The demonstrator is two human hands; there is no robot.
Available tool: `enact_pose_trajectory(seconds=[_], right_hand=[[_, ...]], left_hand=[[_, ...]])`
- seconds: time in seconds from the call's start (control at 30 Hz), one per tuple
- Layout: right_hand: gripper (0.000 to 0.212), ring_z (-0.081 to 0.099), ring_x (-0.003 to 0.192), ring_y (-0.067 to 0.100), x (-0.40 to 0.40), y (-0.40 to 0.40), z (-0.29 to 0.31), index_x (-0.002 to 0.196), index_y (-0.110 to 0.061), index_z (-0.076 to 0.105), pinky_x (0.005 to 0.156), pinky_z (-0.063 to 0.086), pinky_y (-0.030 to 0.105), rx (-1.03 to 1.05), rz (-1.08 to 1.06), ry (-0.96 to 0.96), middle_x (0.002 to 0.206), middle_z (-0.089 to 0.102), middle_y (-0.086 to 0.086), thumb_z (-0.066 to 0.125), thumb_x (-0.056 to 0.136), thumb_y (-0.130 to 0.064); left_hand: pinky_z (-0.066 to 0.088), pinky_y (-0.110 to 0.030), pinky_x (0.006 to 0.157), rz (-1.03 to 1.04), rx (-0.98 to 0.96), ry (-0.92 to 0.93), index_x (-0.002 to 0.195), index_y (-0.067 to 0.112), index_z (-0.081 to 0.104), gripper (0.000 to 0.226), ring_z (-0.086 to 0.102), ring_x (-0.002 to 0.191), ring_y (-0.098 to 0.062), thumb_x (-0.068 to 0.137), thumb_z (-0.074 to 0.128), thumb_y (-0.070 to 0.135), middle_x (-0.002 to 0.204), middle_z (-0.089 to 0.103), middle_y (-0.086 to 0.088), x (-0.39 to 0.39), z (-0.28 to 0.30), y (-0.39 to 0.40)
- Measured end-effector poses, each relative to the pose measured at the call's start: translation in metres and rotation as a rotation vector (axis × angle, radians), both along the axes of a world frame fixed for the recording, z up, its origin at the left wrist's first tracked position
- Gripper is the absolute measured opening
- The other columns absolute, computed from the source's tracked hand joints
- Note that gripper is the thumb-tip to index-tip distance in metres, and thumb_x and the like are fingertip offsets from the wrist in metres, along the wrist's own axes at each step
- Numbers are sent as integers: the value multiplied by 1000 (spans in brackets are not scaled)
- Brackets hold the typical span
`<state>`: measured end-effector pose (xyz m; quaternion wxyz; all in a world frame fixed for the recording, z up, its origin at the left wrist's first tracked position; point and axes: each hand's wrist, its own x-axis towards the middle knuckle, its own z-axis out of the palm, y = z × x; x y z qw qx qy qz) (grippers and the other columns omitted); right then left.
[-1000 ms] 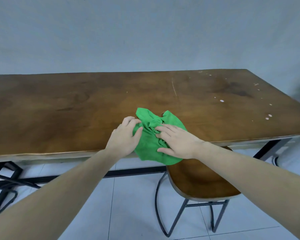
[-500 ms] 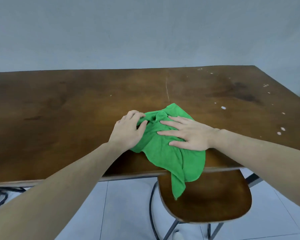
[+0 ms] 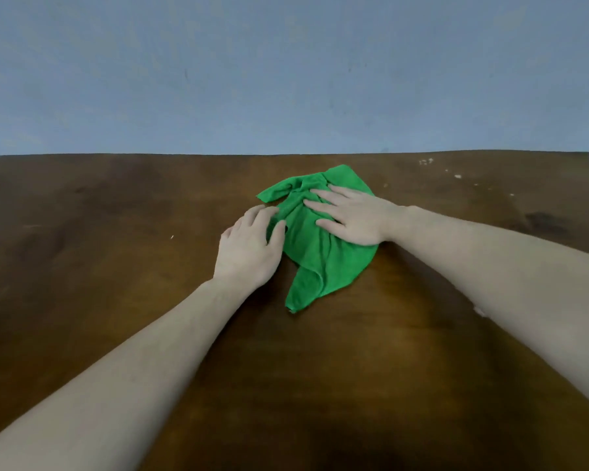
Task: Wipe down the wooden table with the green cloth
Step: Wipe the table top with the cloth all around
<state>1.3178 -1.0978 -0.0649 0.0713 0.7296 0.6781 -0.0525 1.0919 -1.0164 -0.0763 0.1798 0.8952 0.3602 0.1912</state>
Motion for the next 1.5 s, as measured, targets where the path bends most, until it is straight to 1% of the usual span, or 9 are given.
enact_pose_trajectory(seconds=[0.1, 0.27, 0.33, 0.4, 0.5, 0.57, 0.73, 0.93, 1.5], right_hand=[[58, 4, 154, 26, 32, 32, 4, 160, -32, 7, 125, 6, 41, -21, -85, 12, 168, 0, 0, 18, 105, -48], [57, 40, 132, 35, 44, 73, 18, 143, -17, 40, 109, 33, 43, 153, -195, -60, 148, 44, 14, 48, 87, -21], [65, 35, 136, 35, 41, 79, 13, 149, -25, 35, 112, 30, 45, 158, -214, 90, 152, 39, 13, 47, 85, -17], [61, 21, 146, 33, 44, 80, 4, 154, -37, 27, 119, 20, 48, 153, -200, 189, 163, 24, 6, 40, 95, -32], [65, 16, 151, 28, 67, 73, 0, 156, -45, 18, 122, 15, 48, 144, -122, 137, 166, 17, -3, 27, 96, -68], [69, 16, 151, 27, 86, 64, 1, 156, -45, 16, 122, 15, 48, 109, -126, 93, 167, 16, -5, 21, 94, -74], [69, 9, 153, 32, 88, 44, -2, 159, -40, 7, 123, 10, 49, 84, -263, 25, 168, 5, -6, 11, 97, -70], [71, 4, 153, 34, 44, 3, -1, 161, -21, 2, 123, 7, 51, 49, -280, -5, 168, -1, 4, 11, 101, -58], [84, 6, 153, 31, -193, -212, 0, 160, -20, 13, 124, 8, 50, 62, -78, 1, 168, 10, 6, 5, 91, -67]], left_hand=[[20, -42, 118, 18, 48, 96, 145, 30, 42, 50, 31, 143, -15, 101, 28, 50, 154, 39, 5, 8, -5, 3], [15, -40, 120, 30, 92, 179, 145, 35, 41, 50, 26, 146, -11, 101, 24, 54, 155, 37, 8, 9, -6, 3], [15, -40, 120, 42, 90, 198, 144, 36, 41, 50, 26, 146, -11, 101, 23, 54, 155, 37, 9, 10, -5, 3], [16, -40, 121, 52, 89, 202, 145, 36, 40, 51, 26, 145, -10, 100, 24, 55, 155, 37, 10, 11, -4, 1], [16, -40, 121, 50, 79, 197, 145, 35, 41, 51, 27, 145, -9, 100, 24, 54, 154, 38, 10, 11, -2, 0], [17, -42, 121, 44, 63, 205, 143, 35, 44, 52, 28, 144, -10, 100, 24, 55, 154, 39, 10, 10, -1, 0], [21, -43, 120, 51, 56, 185, 139, 33, 49, 49, 33, 142, -12, 101, 27, 52, 151, 43, 9, 10, 2, -3], [41, -39, 108, 39, 62, 35, 130, 23, 57, 37, 53, 122, -15, 103, 39, 39, 134, 58, 2, 7, 10, -15], [39, -43, 104, -199, 73, 72, 130, 25, 54, 37, 52, 121, -22, 101, 39, 43, 133, 56, 4, -132, 3, -143]])
